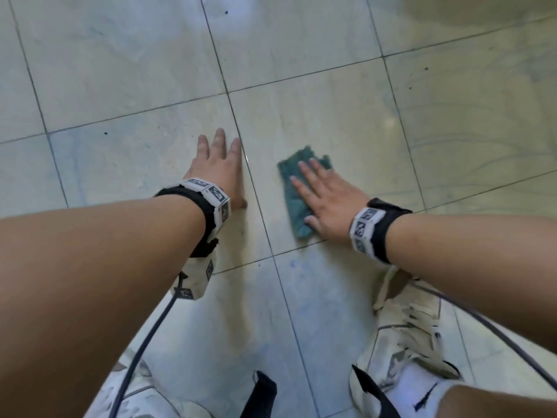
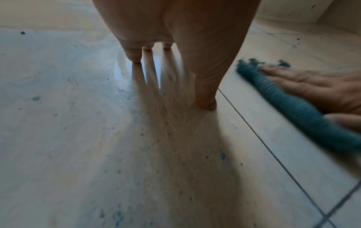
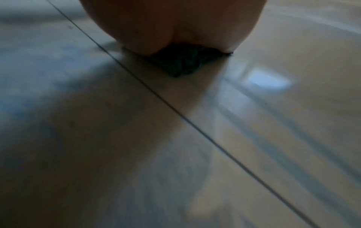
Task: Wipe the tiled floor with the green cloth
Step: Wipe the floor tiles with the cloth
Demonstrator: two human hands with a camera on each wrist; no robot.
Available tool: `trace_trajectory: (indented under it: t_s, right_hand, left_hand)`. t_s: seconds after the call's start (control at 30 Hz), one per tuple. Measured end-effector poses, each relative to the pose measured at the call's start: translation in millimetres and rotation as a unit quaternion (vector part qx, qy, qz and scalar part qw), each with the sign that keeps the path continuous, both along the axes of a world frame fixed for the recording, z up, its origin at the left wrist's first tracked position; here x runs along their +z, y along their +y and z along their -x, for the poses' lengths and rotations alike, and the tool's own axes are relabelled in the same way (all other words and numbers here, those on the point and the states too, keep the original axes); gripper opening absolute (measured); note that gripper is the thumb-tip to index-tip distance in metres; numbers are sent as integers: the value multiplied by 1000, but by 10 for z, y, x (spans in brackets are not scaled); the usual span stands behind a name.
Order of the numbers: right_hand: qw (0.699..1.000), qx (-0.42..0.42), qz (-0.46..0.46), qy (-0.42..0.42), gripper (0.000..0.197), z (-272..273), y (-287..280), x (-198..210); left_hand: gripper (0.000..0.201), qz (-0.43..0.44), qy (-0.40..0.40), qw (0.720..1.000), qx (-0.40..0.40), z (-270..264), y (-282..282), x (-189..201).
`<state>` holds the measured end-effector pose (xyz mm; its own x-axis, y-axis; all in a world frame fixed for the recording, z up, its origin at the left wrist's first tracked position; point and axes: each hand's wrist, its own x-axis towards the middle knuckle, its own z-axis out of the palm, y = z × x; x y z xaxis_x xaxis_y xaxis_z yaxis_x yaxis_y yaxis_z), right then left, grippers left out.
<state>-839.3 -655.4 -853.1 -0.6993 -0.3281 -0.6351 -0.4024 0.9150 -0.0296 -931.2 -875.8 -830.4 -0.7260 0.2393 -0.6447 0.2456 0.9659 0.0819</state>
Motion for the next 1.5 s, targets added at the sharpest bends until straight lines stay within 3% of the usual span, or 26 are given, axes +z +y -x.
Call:
trace_trajectory:
  t_s: [0.13, 0.23, 0.4, 0.63, 0.73, 0.8, 0.93, 1.03, 1.1, 1.2, 1.33, 1.4, 1.5]
  right_hand:
    - [986, -146, -84, -10, 83, -63, 784, 131]
    - [974, -201, -96, -31, 82, -65, 1109, 183]
    - [966, -253, -47, -12, 80, 260, 1213, 94]
    - [956, -285, -30, 58, 76, 1300, 1076, 12]
    - [958, -279, -22, 66, 77, 1592, 783, 36]
    - [970, -233, -15, 62, 77, 1593, 544, 61]
    - [992, -114, 26, 37, 80, 1221, 133, 42]
    - [997, -73, 25, 27, 81, 886, 218, -6]
    - [994, -105, 8, 38, 80, 823, 473, -23]
    - [975, -217, -33, 47, 78, 919, 815, -21]
    - [951, -301, -32, 59, 76, 1149, 755, -25]
    - [957, -283, -23, 64, 77, 1263, 524, -17]
    - [979, -190, 0, 67, 78, 1439, 24, -45]
  left_hand:
    - [121, -3, 12, 1000, 3, 36, 62, -8]
    - [122, 2, 5, 1000, 13, 49, 99, 0]
    - [122, -5, -5, 999, 36, 32, 87, 5]
    - [123, -16, -16, 999, 46, 30, 61, -35]
    - [124, -16, -16, 999, 46, 31, 68, -43]
    - [123, -13, -20, 999, 45, 34, 85, -32]
    - [125, -9, -23, 999, 40, 60, 97, -29]
    - [127, -8, -26, 999, 39, 71, 99, -27]
    - [127, -8, -23, 999, 42, 71, 91, -27]
    - [125, -16, -19, 999, 43, 57, 64, -39]
    - [123, -25, -15, 999, 33, 45, 34, -31]
    - [123, -30, -17, 999, 24, 44, 31, -38]
    - [123, -41, -6, 999, 24, 58, -19, -57]
